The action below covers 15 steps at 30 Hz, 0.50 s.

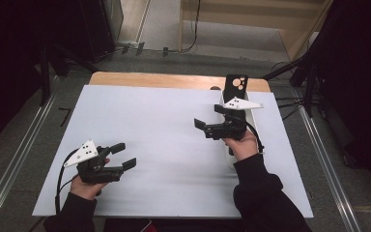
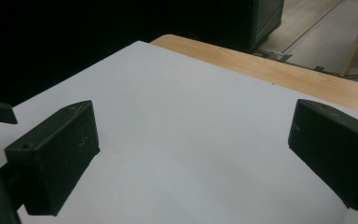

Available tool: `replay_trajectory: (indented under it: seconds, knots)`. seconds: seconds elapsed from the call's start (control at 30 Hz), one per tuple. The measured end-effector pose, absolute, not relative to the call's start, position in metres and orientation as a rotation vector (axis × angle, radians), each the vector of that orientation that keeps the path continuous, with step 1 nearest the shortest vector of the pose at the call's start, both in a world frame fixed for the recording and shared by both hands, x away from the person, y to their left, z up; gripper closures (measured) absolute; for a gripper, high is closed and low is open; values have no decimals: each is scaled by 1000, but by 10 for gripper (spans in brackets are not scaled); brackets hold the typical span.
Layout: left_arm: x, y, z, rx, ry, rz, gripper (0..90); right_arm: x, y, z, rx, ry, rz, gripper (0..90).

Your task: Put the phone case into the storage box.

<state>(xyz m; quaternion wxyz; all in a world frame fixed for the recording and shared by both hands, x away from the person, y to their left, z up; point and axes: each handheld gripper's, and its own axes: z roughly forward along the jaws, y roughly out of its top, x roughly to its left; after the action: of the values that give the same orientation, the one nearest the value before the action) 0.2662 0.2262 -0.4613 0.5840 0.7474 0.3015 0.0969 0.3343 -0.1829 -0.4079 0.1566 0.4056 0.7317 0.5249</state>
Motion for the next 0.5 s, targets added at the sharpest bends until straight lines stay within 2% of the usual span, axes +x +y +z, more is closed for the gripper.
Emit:
replay_trajectory:
  seconds: [0.5]
  knots:
    - [268, 224, -461, 1754, 692, 218, 243, 316, -185, -420, 1143, 2114, 1553, 5]
